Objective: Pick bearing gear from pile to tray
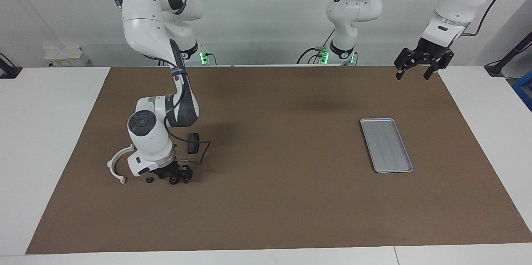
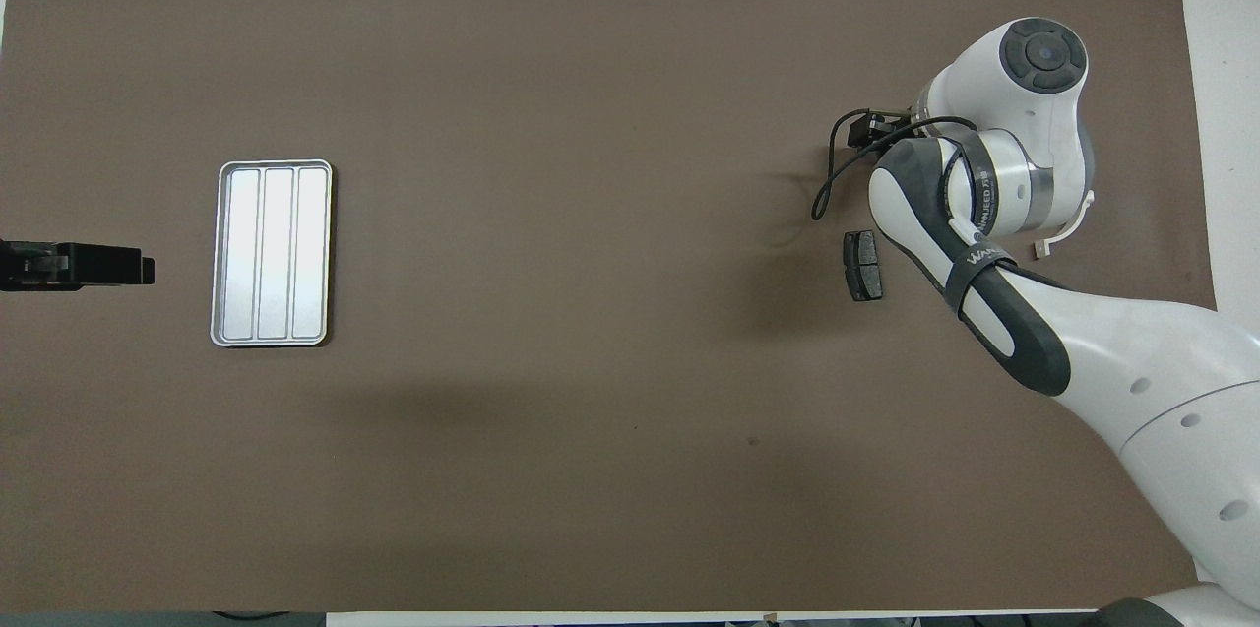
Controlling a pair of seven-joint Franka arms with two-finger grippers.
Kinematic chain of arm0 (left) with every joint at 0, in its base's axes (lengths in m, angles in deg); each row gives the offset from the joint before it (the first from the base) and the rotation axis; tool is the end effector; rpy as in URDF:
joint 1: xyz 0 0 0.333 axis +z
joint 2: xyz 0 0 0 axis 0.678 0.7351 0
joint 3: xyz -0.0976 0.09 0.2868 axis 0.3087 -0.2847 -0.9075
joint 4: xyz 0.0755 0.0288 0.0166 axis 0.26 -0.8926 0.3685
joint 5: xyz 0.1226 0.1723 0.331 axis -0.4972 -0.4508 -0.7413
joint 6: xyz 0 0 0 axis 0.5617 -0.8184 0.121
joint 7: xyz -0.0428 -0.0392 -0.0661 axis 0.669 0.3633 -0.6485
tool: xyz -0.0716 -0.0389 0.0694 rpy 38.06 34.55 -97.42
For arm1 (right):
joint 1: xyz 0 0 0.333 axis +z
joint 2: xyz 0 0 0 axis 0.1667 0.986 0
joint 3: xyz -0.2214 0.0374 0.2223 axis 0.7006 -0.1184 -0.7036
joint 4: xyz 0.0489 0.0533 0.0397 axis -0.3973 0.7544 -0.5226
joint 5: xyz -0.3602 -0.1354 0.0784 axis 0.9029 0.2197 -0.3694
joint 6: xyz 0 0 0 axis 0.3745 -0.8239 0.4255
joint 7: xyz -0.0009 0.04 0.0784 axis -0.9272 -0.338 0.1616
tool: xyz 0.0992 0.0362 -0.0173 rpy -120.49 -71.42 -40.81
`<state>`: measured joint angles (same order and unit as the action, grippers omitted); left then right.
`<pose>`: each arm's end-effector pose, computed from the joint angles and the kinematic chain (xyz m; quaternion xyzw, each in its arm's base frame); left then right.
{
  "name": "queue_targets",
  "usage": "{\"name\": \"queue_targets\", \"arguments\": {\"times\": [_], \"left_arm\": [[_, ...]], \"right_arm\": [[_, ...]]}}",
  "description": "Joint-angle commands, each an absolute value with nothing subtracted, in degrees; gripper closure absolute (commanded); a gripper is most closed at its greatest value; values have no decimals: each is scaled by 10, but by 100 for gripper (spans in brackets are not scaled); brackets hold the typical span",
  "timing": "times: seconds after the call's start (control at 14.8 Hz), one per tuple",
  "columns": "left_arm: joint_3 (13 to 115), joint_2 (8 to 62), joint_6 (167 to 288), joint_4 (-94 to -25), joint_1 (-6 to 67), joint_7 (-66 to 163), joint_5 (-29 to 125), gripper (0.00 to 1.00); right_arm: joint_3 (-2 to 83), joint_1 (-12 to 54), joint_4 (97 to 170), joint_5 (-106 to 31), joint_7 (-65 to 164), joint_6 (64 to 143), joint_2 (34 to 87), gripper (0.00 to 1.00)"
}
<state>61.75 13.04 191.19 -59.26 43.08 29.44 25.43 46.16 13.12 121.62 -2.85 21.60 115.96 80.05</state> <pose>0.5044 -0.0045 0.5947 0.9985 -0.0249 0.0440 0.0197 0.6979 0.0536 0.2822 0.9928 -0.1138 0.0332 0.0157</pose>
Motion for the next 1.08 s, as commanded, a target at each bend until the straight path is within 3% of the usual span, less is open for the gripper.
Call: {"name": "queue_targets", "arguments": {"times": [0.0,0.54,1.01], "left_arm": [[617,108,1932,-621,428,290,247,0],[618,101,1940,-636,428,291,247,0],[619,100,1939,-637,428,300,247,0]], "right_arm": [[457,128,1205,-19,198,1164,809,1],[456,119,1205,-23,180,1189,818,18],[455,117,1210,-27,180,1190,818,72]]}}
